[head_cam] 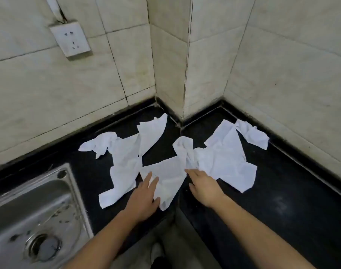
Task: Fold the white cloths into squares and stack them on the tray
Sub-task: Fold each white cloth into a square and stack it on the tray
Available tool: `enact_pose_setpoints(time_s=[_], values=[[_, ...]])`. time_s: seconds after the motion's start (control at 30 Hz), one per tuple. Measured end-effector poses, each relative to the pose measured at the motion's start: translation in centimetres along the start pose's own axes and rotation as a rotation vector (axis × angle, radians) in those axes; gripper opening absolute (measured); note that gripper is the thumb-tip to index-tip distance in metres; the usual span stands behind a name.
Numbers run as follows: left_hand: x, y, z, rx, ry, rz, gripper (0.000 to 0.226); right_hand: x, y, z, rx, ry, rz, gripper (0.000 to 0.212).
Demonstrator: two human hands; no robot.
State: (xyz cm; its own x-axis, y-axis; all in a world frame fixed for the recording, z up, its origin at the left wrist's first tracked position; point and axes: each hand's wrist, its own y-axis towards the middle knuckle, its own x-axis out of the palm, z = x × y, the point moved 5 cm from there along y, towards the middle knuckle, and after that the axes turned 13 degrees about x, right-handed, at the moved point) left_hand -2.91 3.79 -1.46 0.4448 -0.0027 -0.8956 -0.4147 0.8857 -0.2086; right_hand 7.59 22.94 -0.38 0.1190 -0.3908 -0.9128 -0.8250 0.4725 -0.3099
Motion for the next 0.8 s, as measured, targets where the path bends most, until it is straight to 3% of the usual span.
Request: enact_pose_setpoints(time_s=[0.17,0.33,0.47,0.67,0.8], values=[[2.6,4.7,-4.9,0.176,-0.081,-0.101,0.065,4.5,5.0,-2.7,0.075,0.148,-0.159,0.050],[4.6,6.7,-7.5,0.235,-0.135,-0.133,0.068,7.6,7.4,-4.0,0.154,0.135,-0.268,0.064],[4.9,6.1,-9.4,0.265,-0.139,-0.030,0.044,8.1,8.5,-3.5,0.169,0.067,-0.314,0.050],[1.9,3.0,-9.3,0.261,-0.146,0.173,0.018,5.5,7.1,-0.3,0.259,0.281,-0.195,0.020],[-1.4,1.5,-7.1,0.133,-0.187,0.291,0.009,1.6,4.8,1.6,0.408,0.693,0.009,0.009]])
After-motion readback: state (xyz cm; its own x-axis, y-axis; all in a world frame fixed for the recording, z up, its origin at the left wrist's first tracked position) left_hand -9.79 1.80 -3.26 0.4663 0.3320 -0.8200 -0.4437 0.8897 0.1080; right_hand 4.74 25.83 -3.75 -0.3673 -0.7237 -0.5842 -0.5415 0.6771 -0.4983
